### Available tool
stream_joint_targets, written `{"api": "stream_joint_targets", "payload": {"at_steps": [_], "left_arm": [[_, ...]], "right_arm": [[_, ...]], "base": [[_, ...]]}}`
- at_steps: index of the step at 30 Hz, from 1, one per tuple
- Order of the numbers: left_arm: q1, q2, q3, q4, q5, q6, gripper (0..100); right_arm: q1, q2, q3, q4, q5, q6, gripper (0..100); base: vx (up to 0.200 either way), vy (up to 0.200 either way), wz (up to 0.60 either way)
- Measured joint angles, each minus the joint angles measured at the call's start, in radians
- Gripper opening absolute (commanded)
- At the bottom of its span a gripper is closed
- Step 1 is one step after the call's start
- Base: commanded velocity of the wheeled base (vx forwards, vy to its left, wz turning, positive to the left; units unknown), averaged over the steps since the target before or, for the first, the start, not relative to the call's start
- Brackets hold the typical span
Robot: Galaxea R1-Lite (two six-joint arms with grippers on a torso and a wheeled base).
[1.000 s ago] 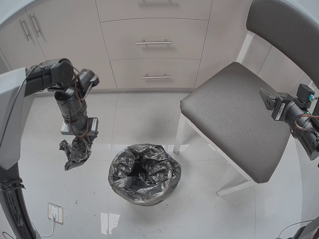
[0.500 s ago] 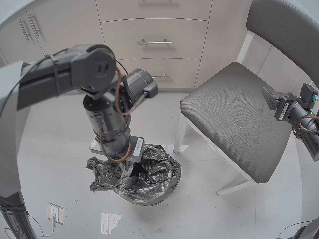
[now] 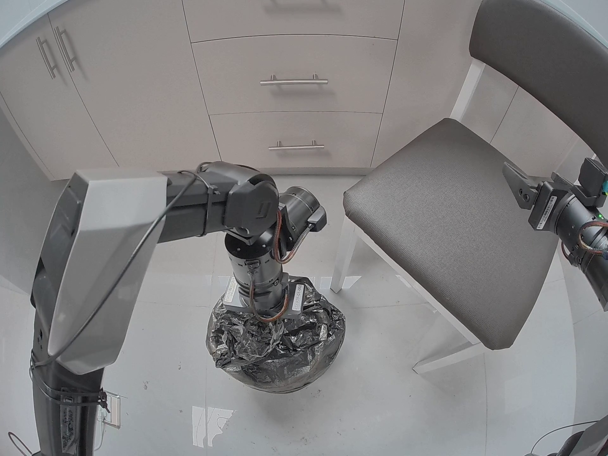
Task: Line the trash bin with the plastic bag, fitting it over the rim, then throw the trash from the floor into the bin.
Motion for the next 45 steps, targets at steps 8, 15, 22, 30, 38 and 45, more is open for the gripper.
{"api": "stream_joint_targets", "payload": {"at_steps": [8,15,22,30,38,45], "left_arm": [[-0.023,0.047,0.000,-0.058,0.064,0.029,0],[-0.051,0.081,0.000,-0.117,0.096,0.057,0],[-0.044,0.095,0.000,-0.123,0.097,0.061,0],[-0.037,0.098,0.000,-0.124,0.098,0.081,0],[-0.029,0.106,0.000,-0.124,0.098,0.081,0],[-0.018,0.109,0.000,-0.125,0.097,0.081,100]], "right_arm": [[0.021,-0.024,0.003,0.000,0.000,-0.002,100],[0.036,-0.042,0.005,0.001,0.002,-0.002,100],[0.044,-0.052,0.013,0.002,0.002,-0.002,100],[0.046,-0.059,0.021,0.003,0.001,-0.010,100],[0.046,-0.059,0.023,0.003,0.001,-0.012,100],[0.046,-0.058,0.025,0.003,0.000,-0.015,100]], "base": [[0.000,0.000,0.00],[0.000,0.000,0.00],[0.000,0.000,0.00],[0.000,0.000,0.00],[0.000,0.000,0.00],[0.000,0.000,0.00]]}}
